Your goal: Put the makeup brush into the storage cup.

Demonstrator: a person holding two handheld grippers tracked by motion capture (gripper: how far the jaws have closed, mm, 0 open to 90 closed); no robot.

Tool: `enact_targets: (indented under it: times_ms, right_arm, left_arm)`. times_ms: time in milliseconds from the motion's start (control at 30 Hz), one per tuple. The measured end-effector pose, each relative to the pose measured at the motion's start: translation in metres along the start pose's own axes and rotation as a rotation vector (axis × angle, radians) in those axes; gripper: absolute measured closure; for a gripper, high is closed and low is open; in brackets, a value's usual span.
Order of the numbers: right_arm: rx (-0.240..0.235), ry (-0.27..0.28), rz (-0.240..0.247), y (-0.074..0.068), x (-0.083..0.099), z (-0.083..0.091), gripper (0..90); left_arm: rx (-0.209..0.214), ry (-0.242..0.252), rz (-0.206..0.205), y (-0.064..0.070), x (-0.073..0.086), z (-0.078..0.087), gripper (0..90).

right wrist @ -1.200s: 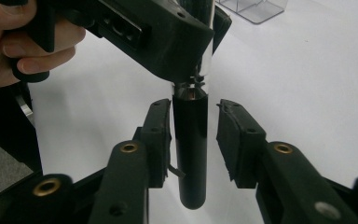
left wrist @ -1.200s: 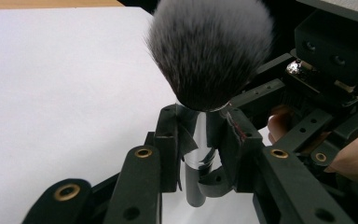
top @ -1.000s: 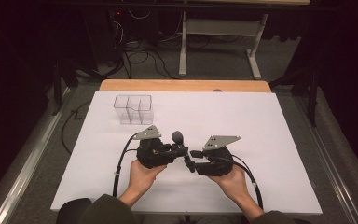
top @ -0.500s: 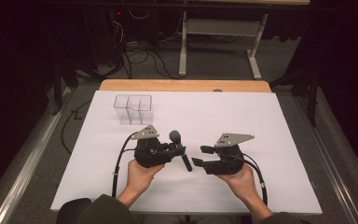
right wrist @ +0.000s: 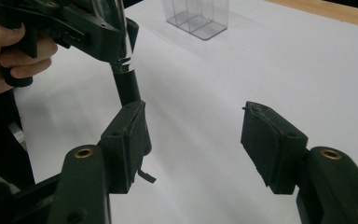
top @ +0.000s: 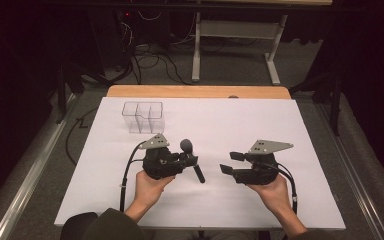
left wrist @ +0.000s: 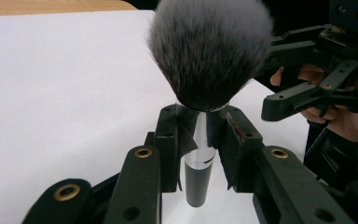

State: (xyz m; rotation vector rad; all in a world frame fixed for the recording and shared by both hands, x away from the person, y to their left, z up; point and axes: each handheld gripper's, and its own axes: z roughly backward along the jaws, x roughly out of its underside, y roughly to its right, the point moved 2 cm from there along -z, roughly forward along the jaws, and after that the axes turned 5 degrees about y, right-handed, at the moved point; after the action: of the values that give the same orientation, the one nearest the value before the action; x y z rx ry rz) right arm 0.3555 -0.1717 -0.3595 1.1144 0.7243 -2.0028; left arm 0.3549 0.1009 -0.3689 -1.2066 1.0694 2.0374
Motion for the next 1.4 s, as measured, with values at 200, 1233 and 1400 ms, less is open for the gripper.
enact_targets:
  times_ms: [200, 1233, 1400]
  right_arm:
    - [0.017, 0.024, -0.006, 0.007, 0.001, 0.010, 41.9]
    - [0.165, 0.095, -0.061, 0.045, 0.027, 0.052, 37.4]
    - [0.202, 0.110, -0.080, 0.050, 0.033, 0.054, 37.3]
  left_arm:
    - [-0.001, -0.003, -0.001, 0.000, 0.000, 0.000, 69.9]
    - [-0.025, 0.005, -0.012, -0.003, -0.003, 0.007, 69.9]
    - [-0.035, 0.009, -0.011, -0.005, -0.004, 0.012, 69.9]
